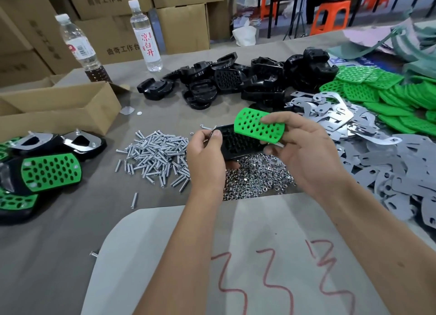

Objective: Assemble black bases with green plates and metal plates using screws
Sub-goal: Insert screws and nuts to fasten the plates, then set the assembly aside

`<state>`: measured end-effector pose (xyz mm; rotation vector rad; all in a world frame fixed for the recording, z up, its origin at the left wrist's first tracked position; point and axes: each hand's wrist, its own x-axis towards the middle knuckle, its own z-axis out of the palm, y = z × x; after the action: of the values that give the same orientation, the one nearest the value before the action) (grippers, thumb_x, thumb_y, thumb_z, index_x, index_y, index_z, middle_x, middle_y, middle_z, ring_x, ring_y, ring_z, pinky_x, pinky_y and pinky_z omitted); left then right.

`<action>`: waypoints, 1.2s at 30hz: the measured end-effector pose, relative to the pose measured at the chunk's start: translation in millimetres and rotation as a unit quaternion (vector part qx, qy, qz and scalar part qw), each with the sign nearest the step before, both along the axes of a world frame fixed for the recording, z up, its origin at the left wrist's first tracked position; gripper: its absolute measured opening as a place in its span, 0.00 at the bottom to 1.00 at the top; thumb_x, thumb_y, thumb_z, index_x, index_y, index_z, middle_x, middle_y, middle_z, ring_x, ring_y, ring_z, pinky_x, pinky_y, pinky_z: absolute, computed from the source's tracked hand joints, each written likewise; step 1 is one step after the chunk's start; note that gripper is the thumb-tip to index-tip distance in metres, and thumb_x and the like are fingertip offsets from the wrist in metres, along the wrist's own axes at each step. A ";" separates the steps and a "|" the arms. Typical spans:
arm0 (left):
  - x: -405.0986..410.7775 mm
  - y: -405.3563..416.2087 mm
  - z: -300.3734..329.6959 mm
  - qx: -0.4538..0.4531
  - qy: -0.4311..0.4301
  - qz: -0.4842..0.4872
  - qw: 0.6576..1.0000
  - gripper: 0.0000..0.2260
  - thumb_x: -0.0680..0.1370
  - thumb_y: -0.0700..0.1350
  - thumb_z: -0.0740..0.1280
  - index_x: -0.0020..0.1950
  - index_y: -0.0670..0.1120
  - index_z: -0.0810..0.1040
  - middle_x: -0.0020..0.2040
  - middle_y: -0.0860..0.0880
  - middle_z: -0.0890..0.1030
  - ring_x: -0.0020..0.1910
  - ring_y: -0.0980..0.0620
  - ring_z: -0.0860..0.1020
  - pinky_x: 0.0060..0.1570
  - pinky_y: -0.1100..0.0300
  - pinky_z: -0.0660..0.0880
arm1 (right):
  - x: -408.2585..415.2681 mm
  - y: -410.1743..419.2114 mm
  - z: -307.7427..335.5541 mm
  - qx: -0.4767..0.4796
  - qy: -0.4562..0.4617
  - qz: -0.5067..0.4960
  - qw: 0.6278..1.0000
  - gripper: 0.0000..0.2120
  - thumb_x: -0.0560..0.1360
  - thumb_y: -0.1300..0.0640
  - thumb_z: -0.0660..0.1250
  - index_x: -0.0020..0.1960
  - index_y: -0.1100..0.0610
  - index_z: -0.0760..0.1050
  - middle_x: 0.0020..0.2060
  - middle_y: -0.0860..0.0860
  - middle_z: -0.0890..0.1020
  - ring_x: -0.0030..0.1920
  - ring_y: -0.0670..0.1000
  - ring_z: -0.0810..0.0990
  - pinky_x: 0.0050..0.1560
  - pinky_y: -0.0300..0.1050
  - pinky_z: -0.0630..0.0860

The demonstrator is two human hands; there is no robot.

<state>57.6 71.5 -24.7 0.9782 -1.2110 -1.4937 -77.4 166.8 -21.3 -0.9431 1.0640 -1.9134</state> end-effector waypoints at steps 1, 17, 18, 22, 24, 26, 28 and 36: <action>0.1 0.4 0.5 -0.001 0.001 -0.001 1.000 0.08 0.84 0.41 0.64 0.46 0.43 0.76 0.46 0.41 0.79 0.38 0.46 0.78 0.22 0.61 0.73 | -0.5 0.3 -0.6 0.010 0.004 0.000 1.000 0.19 0.77 0.69 0.54 0.48 0.59 0.85 0.57 0.59 0.84 0.49 0.57 0.82 0.40 0.46 0.77; 1.2 6.6 2.2 -0.051 -0.006 -0.013 0.999 0.07 0.84 0.42 0.64 0.47 0.47 0.78 0.50 0.38 0.82 0.40 0.46 0.81 0.24 0.60 0.75 | 3.5 -1.0 -5.6 0.049 0.200 -0.079 0.975 0.14 0.78 0.66 0.73 0.59 0.54 0.73 0.48 0.53 0.87 0.46 0.56 0.87 0.37 0.47 0.83; 1.5 6.5 2.1 -0.054 -0.008 -0.013 0.998 0.07 0.83 0.42 0.65 0.47 0.47 0.79 0.49 0.38 0.82 0.40 0.47 0.81 0.24 0.60 0.75 | 3.4 -1.4 -5.8 0.052 0.200 -0.079 0.975 0.15 0.78 0.66 0.73 0.59 0.54 0.74 0.48 0.53 0.87 0.46 0.56 0.87 0.37 0.47 0.83; 2.6 6.9 1.3 -0.071 -0.017 -0.023 0.997 0.07 0.83 0.42 0.65 0.46 0.47 0.78 0.43 0.45 0.82 0.36 0.52 0.82 0.24 0.60 0.75 | 2.2 -2.2 -7.2 0.075 0.204 -0.081 0.973 0.14 0.78 0.65 0.74 0.61 0.55 0.75 0.48 0.52 0.88 0.47 0.55 0.87 0.38 0.46 0.83; 2.9 7.3 1.4 -0.080 -0.022 -0.034 0.996 0.09 0.83 0.42 0.65 0.44 0.48 0.78 0.41 0.47 0.81 0.33 0.55 0.81 0.23 0.60 0.75 | 2.0 -3.0 -8.5 0.085 0.214 -0.085 0.969 0.14 0.77 0.65 0.74 0.61 0.55 0.77 0.49 0.51 0.88 0.47 0.54 0.87 0.38 0.46 0.83; 3.0 7.9 1.6 -0.081 -0.020 -0.040 0.996 0.09 0.83 0.41 0.65 0.43 0.49 0.78 0.41 0.45 0.81 0.32 0.54 0.81 0.23 0.59 0.75 | 1.9 -3.6 -8.9 0.095 0.228 -0.087 0.965 0.14 0.77 0.64 0.74 0.61 0.54 0.78 0.49 0.50 0.88 0.46 0.54 0.88 0.38 0.46 0.83; 2.9 8.4 1.7 -0.078 -0.015 -0.038 0.996 0.09 0.83 0.42 0.66 0.42 0.49 0.79 0.41 0.46 0.81 0.32 0.53 0.80 0.23 0.59 0.75 | 0.7 -3.6 -7.5 0.104 0.226 -0.085 0.965 0.14 0.77 0.64 0.75 0.60 0.53 0.79 0.48 0.51 0.88 0.45 0.55 0.88 0.36 0.45 0.83; 2.5 8.6 0.3 -0.083 -0.035 -0.039 0.995 0.12 0.82 0.44 0.66 0.41 0.51 0.82 0.36 0.58 0.81 0.34 0.57 0.81 0.24 0.58 0.76 | 0.6 -2.7 -5.9 0.118 0.230 -0.074 0.963 0.14 0.76 0.63 0.76 0.58 0.50 0.80 0.46 0.49 0.89 0.42 0.52 0.88 0.34 0.36 0.79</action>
<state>60.1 80.1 -24.3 0.8872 -1.4141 -1.4031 -76.9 164.1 -27.2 -1.2284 1.6337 -1.6682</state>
